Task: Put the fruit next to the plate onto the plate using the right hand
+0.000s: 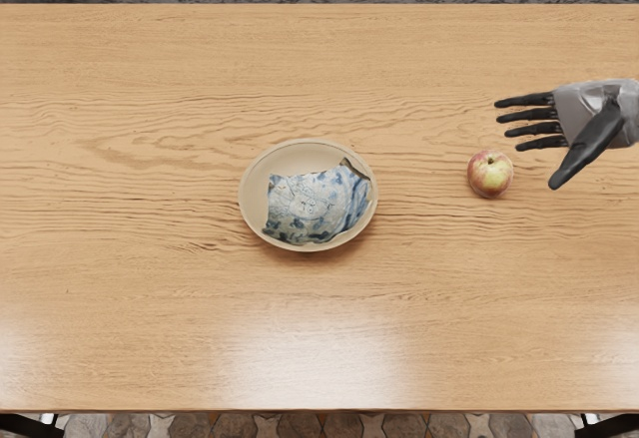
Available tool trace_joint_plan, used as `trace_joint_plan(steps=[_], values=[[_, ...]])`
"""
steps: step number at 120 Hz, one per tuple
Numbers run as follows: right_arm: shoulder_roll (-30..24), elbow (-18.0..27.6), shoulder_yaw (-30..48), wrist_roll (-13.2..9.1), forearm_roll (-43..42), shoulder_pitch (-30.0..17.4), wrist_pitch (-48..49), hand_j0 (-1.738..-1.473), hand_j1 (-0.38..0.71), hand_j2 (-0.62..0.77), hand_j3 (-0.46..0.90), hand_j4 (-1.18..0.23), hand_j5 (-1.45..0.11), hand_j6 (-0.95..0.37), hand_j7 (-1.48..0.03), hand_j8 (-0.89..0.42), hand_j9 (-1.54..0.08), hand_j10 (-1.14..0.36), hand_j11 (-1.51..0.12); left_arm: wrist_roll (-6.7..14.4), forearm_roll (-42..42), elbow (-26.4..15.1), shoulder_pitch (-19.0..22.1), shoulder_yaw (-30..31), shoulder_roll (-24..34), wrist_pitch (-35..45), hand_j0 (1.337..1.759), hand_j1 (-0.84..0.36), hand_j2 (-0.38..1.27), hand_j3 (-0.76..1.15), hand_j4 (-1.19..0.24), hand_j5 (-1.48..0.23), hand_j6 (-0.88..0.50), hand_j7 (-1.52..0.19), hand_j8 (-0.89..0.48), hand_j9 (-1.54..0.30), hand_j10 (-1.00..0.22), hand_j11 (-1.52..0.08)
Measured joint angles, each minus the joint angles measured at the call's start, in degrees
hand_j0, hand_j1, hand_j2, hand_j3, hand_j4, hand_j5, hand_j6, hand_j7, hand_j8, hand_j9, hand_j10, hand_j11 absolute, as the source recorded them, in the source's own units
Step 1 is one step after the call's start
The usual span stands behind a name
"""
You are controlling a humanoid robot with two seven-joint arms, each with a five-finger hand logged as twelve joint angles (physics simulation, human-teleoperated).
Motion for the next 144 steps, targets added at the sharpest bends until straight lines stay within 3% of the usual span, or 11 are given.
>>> trace_joint_plan(steps=[16, 24, 32, 50, 67, 86, 105, 144], values=[[-0.42, 2.26, 0.09, -2.7, -2.42, 1.24, 0.01, -1.658, -0.35, 0.0, 0.0, 0.0, 0.0, 0.0, 0.0, 0.0, 0.0, 0.0, 0.0, -0.01, 0.0, 0.0, 0.0, 0.0, 0.0, 0.0, 1.658, 0.34, 0.0, 0.0, 0.0, -0.01, 0.0, -0.01, 0.0, -0.01, 0.0, -0.01], [0.07, 4.02, 0.25, -3.67, -8.11, 4.01, -0.75, -1.658, -0.35, 0.0, 0.0, 0.0, 0.0, 0.0, 0.0, 0.0, 0.0, 0.0, 0.0, -0.01, 0.0, 0.0, 0.0, -0.01, 0.0, 0.0, 1.658, 0.34, 0.0, 0.0, 0.0, -0.01, 0.0, -0.01, 0.0, -0.01, 0.0, -0.01], [0.99, 9.76, 0.3, -4.18, -17.95, 6.85, -8.5, -1.658, -0.35, 0.0, 0.0, 0.0, 0.0, 0.0, 0.0, 0.0, 0.0, 0.0, 0.0, 0.0, 0.0, 0.0, 0.0, 0.0, 0.0, 0.0, 1.658, 0.34, 0.0, 0.0, 0.0, -0.01, 0.0, -0.01, 0.0, -0.01, 0.0, -0.01], [13.21, 15.64, -0.14, -4.62, -37.85, 7.32, -26.64, -1.658, -0.35, 0.0, 0.0, 0.0, 0.0, 0.0, 0.0, 0.0, 0.0, 0.0, 0.0, 0.0, 0.0, 0.0, 0.0, 0.0, 0.0, 0.0, 1.658, 0.34, 0.0, 0.0, 0.0, -0.01, 0.0, -0.01, 0.0, -0.01, 0.0, 0.0], [18.61, 16.76, -1.12, -4.72, -46.3, 4.41, -32.91, -1.658, -0.35, 0.0, 0.0, 0.0, 0.0, 0.0, 0.0, 0.0, 0.0, 0.0, 0.0, 0.01, 0.0, 0.0, 0.0, 0.01, 0.0, 0.0, 1.658, 0.34, 0.0, 0.0, 0.0, -0.01, 0.0, -0.01, 0.0, -0.01, 0.0, 0.0], [18.43, 16.25, -1.47, -4.75, -52.04, 0.27, -35.65, -1.658, -0.35, 0.0, 0.0, 0.0, 0.0, 0.0, 0.0, 0.0, 0.0, 0.0, 0.0, 0.0, 0.0, 0.0, 0.0, 0.01, 0.0, 0.0, 1.658, 0.34, 0.0, 0.0, 0.0, -0.01, 0.0, -0.01, 0.0, -0.01, 0.0, 0.0], [14.78, 15.12, -1.15, -4.75, -52.0, -3.84, -33.19, -1.658, -0.35, 0.0, 0.0, 0.0, 0.0, -0.01, 0.0, 0.0, 0.0, 0.0, 0.0, 0.01, 0.0, 0.0, 0.0, 0.0, 0.0, 0.0, 1.658, 0.34, 0.0, 0.0, 0.0, -0.01, 0.0, -0.01, 0.0, -0.01, 0.0, 0.0], [17.12, 14.77, -2.09, -4.76, -52.48, -8.72, -47.65, -1.658, -0.35, 0.0, 0.0, 0.0, 0.0, -0.01, 0.0, 0.0, 0.0, 0.0, 0.0, 0.0, 0.0, 0.0, 0.0, 0.0, 0.0, 0.0, 1.658, 0.34, 0.0, 0.0, 0.0, -0.01, 0.0, -0.01, 0.0, 0.0, 0.0, 0.0]])
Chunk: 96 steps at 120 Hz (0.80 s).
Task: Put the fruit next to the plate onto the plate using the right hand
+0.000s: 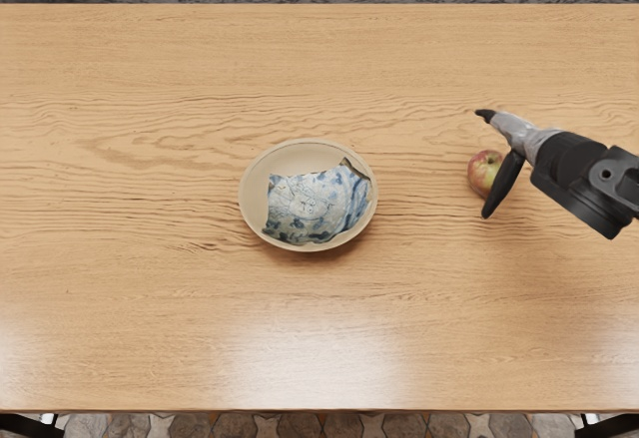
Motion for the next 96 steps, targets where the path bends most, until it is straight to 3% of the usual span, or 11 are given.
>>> trace_joint_plan(steps=[51, 96], values=[[-0.31, -2.38, -0.56, 0.0, -1.66, -2.58, -6.92, -1.658, -0.24, -0.02, 0.0, -0.09, -0.12, -0.1, -0.12, -0.09, -0.12, -0.09, -0.12, 0.01, 0.0, 0.0, 0.0, 0.0, 0.0, 0.0, 1.658, 0.34, 0.0, 0.0, 0.0, -0.01, 0.0, -0.01, 0.0, 0.0, 0.0, 0.0], [4.37, -4.39, -0.5, 0.0, -1.94, -2.86, -7.83, -1.658, -0.15, -0.03, 0.0, -0.17, -0.22, -0.17, -0.22, -0.17, -0.22, -0.17, -0.22, 0.0, 0.0, 0.0, 0.0, 0.0, 0.0, 0.0, 1.658, 0.34, 0.0, 0.0, 0.0, -0.01, 0.0, -0.01, 0.0, 0.0, 0.0, 0.0]])
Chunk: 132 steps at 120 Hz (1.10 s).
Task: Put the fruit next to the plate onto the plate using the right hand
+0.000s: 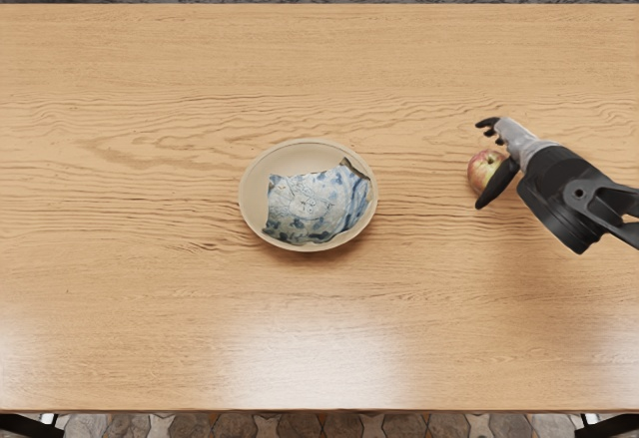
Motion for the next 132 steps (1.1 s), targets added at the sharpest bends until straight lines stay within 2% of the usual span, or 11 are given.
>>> trace_joint_plan(steps=[74, 109, 121, 132], values=[[-1.01, -1.73, 0.76, 0.0, 0.61, -0.06, 5.26, -1.658, 0.13, -0.07, 0.0, -0.41, -0.52, -0.39, -0.52, -0.39, -0.52, -0.41, -0.52, 0.0, 0.0, 0.0, 0.0, 0.0, 0.0, 0.0, 1.658, 0.34, 0.0, 0.0, 0.0, -0.01, 0.0, -0.01, 0.0, 0.0, 0.0, 0.0], [-0.61, -1.76, 0.83, -0.15, 1.11, -0.05, 5.33, -1.651, 0.14, -0.09, 0.0, -0.53, -0.58, -0.34, -0.63, -0.32, -0.61, -0.5, -0.61, 0.0, 0.0, 0.0, 0.0, -0.01, 0.0, 0.0, 1.658, 0.34, 0.0, 0.0, 0.0, -0.01, 0.0, 0.0, 0.0, 0.0, 0.0, 0.0], [-0.56, -1.74, 0.82, -0.17, 1.69, 0.07, 5.43, -1.649, 0.15, -0.09, 0.0, -0.52, -0.62, -0.32, -0.66, -0.29, -0.65, -0.47, -0.65, 0.0, 0.0, 0.0, 0.0, -0.01, 0.0, 0.0, 1.658, 0.34, 0.0, 0.0, 0.0, -0.01, 0.0, 0.0, 0.0, 0.0, 0.0, 0.0], [-0.65, -1.67, 0.9, -0.11, 2.63, 0.34, 5.83, -1.65, 0.15, -0.03, 0.0, -0.53, -0.65, -0.33, -0.68, -0.29, -0.68, -0.48, -0.67, -0.01, 0.0, 0.0, 0.0, -0.01, 0.0, 0.0, 1.658, 0.34, 0.0, 0.0, 0.0, -0.01, 0.0, 0.0, 0.0, 0.0, 0.0, 0.0]])
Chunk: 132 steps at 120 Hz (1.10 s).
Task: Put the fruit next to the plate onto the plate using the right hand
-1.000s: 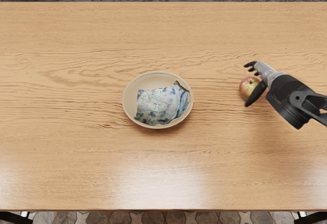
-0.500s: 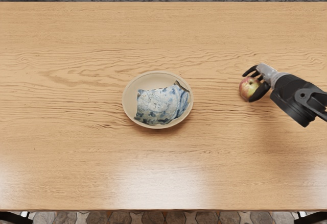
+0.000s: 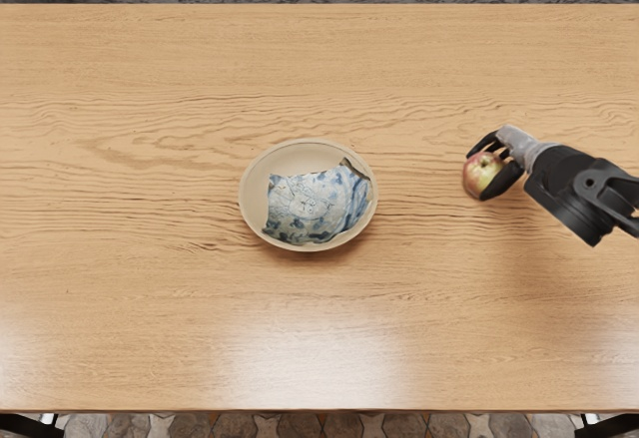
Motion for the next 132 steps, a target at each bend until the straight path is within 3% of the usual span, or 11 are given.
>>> trace_joint_plan(steps=[19, 132], values=[[-0.3, 0.25, 1.77, 0.07, 0.67, 0.42, 2.45, -1.653, 0.17, 0.08, 0.0, -0.56, -0.69, -0.36, -0.7, -0.31, -0.7, -0.5, -0.69, 0.02, 0.0, 0.0, 0.0, 0.01, 0.0, 0.0, 1.658, 0.34, 0.0, 0.0, 0.0, -0.01, 0.0, -0.01, 0.0, 0.0, 0.0, 0.0], [2.15, 5.24, 4.88, 0.09, 1.81, 5.47, 5.33, -1.658, 0.18, 0.12, 0.0, -0.49, -0.66, -0.4, -0.64, -0.33, -0.66, -0.52, -0.65, 0.02, 0.0, 0.0, 0.0, 0.01, 0.0, 0.0, 1.658, 0.34, 0.0, 0.0, 0.0, -0.01, 0.0, -0.01, 0.0, 0.0, 0.0, 0.0]])
